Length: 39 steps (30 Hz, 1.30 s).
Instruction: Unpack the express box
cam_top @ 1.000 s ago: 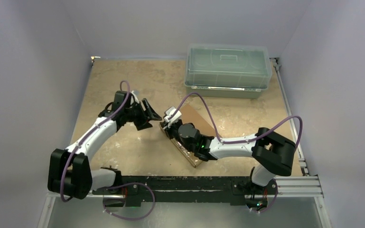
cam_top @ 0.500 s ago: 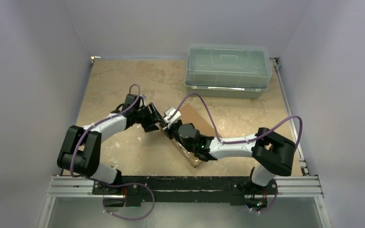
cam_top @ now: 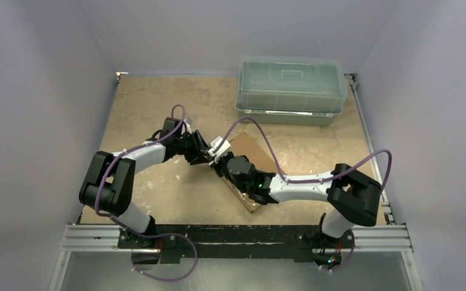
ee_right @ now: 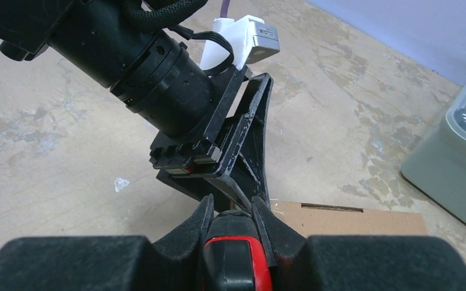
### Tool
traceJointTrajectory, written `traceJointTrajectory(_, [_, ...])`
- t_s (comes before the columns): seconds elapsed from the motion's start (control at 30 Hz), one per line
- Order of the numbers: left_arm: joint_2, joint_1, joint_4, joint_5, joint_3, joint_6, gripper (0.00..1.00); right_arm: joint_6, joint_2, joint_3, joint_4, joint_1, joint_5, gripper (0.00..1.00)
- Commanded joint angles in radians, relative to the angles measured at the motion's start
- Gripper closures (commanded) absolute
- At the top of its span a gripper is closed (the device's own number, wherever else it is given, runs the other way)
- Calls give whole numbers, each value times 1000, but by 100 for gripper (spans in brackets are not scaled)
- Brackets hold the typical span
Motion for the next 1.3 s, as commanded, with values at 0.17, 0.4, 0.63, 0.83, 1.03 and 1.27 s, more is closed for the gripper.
traceJointTrajectory(0.17, [70,5,8,-186,22,60,64,7,-55,32,-172,9,16,100])
traceJointTrajectory(0.4, [96,7,-8,-217,47,89,66,62,-99,-2,-217,8,-28,100])
traceJointTrajectory(0.63, [136,7,-20,-223,90,107,66,96,-143,-41,-259,7,-20,100])
traceJointTrajectory(0.83, [158,7,-59,-248,164,137,67,149,-145,-55,-254,7,17,100])
traceJointTrajectory(1.03, [82,7,-141,-286,184,178,53,181,-106,8,-286,7,100,100])
traceJointTrajectory(1.27, [-106,7,-126,-187,38,97,37,178,-102,-1,-229,7,91,100])
